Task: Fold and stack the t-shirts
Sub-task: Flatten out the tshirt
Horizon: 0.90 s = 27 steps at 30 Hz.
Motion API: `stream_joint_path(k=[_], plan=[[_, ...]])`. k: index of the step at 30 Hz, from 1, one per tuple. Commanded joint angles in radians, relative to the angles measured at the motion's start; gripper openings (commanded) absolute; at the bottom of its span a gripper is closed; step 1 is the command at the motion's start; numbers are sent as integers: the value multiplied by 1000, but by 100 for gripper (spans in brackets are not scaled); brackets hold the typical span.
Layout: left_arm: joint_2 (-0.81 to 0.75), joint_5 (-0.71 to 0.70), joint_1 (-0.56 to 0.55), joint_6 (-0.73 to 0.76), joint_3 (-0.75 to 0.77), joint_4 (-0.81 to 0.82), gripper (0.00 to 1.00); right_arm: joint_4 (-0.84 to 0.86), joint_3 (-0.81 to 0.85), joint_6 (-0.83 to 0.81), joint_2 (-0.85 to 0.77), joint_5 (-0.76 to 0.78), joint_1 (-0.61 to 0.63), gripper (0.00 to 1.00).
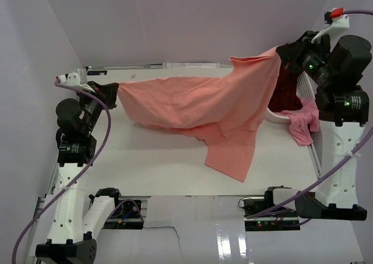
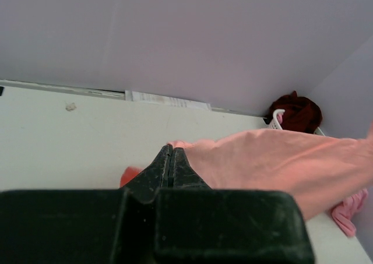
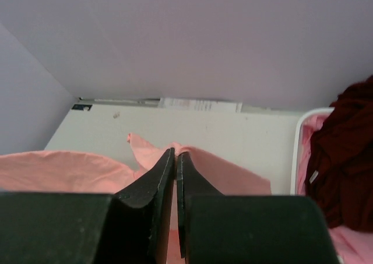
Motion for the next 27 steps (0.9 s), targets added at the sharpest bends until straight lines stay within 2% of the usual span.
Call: stream_joint_path(k=[1, 11, 17, 21, 27], plan=[[-40, -136, 5, 26, -3, -34, 1, 86, 90, -33, -47, -33, -1, 8], [-164, -232, 4, 33, 156, -68, 5, 355, -21, -34, -374, -70, -1, 8], [-215, -326, 5, 68, 249, -66, 2, 464, 15, -33, -499, 28, -1, 8], [-221, -373, 4, 102, 351, -101, 0, 509, 84, -17, -527, 97, -1, 8], [-258, -429, -22, 120, 440, -144, 0, 578, 104, 33, -578, 78, -3, 8]])
